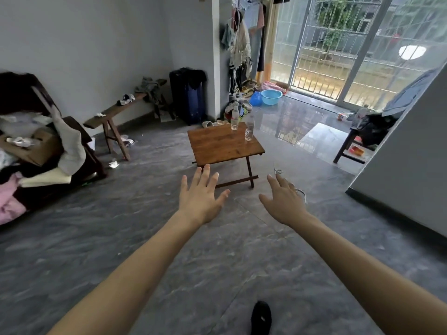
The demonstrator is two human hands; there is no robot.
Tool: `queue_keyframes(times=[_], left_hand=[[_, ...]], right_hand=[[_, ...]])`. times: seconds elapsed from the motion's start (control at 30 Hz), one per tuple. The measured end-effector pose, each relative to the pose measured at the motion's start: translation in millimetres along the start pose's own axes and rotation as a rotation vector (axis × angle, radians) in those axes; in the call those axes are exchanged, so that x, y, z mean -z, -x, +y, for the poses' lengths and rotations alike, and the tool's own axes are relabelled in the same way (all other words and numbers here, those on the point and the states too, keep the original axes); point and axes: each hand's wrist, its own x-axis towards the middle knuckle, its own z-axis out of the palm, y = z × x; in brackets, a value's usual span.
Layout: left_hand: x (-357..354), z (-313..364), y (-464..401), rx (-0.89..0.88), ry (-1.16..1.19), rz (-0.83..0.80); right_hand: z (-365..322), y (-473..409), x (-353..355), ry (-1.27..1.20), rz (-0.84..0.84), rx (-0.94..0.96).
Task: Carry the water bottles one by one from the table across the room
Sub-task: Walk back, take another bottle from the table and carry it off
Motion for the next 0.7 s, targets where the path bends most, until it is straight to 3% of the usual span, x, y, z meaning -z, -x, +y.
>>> queue_keyframes(times=[0.33, 0.7], left_hand=[[20.1, 64.0, -168.7, -0.041, -0.016, -0.008], [32.8, 114.2, -315.8, -0.001, -0.036, -0.04]], right_hand=[[66.8, -155.5, 46.8, -0.035, 0.048, -0.005], [126.1, -295.9, 87.9, -0.046, -0.012, 0.024]])
